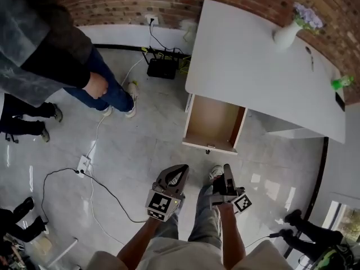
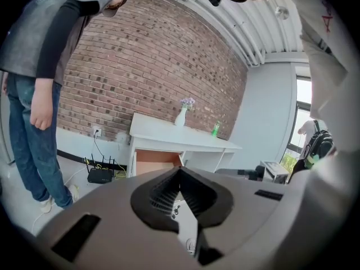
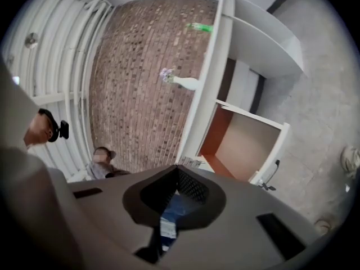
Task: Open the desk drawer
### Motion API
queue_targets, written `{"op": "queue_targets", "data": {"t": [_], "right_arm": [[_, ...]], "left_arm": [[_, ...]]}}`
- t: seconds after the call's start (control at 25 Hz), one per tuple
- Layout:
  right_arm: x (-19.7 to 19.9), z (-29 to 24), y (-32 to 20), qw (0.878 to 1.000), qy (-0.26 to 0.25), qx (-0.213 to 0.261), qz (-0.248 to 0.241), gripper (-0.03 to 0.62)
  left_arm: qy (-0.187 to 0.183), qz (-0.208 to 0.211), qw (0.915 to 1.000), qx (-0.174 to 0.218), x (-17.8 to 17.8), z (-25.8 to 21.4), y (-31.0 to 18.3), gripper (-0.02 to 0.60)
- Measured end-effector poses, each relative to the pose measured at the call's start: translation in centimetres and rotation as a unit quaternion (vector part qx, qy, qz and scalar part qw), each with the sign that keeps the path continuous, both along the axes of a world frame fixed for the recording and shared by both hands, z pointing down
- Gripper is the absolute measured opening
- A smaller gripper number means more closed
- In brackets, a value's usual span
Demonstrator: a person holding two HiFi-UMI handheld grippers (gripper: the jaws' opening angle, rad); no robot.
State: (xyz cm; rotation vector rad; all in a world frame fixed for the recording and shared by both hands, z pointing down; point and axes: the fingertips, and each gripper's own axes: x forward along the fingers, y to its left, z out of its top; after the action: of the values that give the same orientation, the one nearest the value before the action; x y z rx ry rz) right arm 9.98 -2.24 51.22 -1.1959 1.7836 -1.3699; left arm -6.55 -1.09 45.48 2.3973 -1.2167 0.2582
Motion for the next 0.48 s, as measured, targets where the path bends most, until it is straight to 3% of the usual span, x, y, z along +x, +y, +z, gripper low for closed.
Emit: {"op": "queue_targets", "data": {"t": [0.16, 0.32, 0.4, 0.48], "right_arm": [[-2.4, -6.6, -0.7, 0.99, 0.125, 0.05, -0.052, 0.017], [-4.2, -12.2, -0.5, 0.96, 0.258, 0.086, -0.065, 0.017], [-4.0, -14.3, -0.1, 0.931, 0.344, 0.1, -0.063, 0.017], [-4.0, -16.8, 0.5, 0.883, 0.446, 0.125, -0.072, 0.017]], "left_arm": [[-0.002, -0.008, 0.9999, 0.015, -2.7, -3.8, 0.8, 0.012], [-0.002, -0.022, 0.9993, 0.03, -5.3, -7.4, 1.5, 0.012], [-0.002, -0.017, 0.9989, 0.043, -5.6, -9.5, 1.8, 0.012], [-0.001, -0.006, 0.9983, 0.058, -5.3, -11.6, 2.0, 0.012]]}}
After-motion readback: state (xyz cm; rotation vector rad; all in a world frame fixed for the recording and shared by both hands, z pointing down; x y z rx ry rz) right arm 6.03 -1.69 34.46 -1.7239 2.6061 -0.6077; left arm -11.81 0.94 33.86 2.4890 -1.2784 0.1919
